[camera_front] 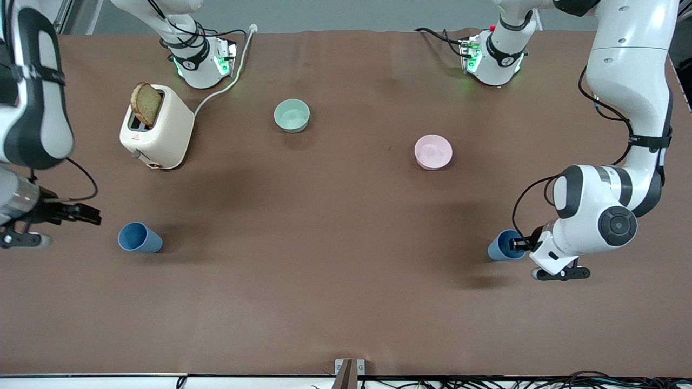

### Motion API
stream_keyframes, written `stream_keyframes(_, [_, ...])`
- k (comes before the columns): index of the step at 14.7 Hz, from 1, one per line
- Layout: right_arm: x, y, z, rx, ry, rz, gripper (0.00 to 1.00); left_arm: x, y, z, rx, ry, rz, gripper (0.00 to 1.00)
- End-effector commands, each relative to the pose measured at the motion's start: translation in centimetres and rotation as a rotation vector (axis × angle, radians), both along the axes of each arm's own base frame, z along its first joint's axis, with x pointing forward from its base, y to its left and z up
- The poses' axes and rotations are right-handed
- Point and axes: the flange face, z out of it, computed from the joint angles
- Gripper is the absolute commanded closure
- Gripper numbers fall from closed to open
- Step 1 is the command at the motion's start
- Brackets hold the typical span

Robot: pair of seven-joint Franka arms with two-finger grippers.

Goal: Stack blue cups with both arms

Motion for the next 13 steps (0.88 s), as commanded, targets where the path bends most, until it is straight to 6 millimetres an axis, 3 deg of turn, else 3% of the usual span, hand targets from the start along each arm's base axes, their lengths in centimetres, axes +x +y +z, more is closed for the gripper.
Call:
stream_keyframes(1, [-0.2, 0.1, -4.0, -0.009, -0.029, 0.020, 0.00, 0.4, 0.1, 0.8, 0.009, -0.014, -0.001, 1.00])
stream_keyframes(4, [-1.2, 0.4, -7.2, -0.017, -0.079, 0.048, 0.00, 0.4, -1.2, 2.7, 0.006, -0.038, -0.004, 1.00])
stream_keyframes(6, [-1.3, 0.2, -8.7, -0.017, -0.067, 0.046, 0.00, -0.4, -4.6, 5.5, -0.008, -0.027, 0.010, 1.00])
stream_keyframes(8, [-1.1, 0.2, -9.8, -0.020, -0.071, 0.047, 0.00, -2.0, -10.6, 8.6, -0.045, -0.008, 0.053, 1.00])
stream_keyframes(10, [-1.0, 0.2, -11.0, -0.022, -0.069, 0.047, 0.00, -3.9, -17.6, 10.3, -0.075, -0.008, 0.118, 1.00])
stream_keyframes(13, [-1.0, 0.4, -11.9, -0.019, -0.058, 0.043, 0.08, -8.3, -28.8, 9.2, -0.081, 0.023, 0.151, 1.00])
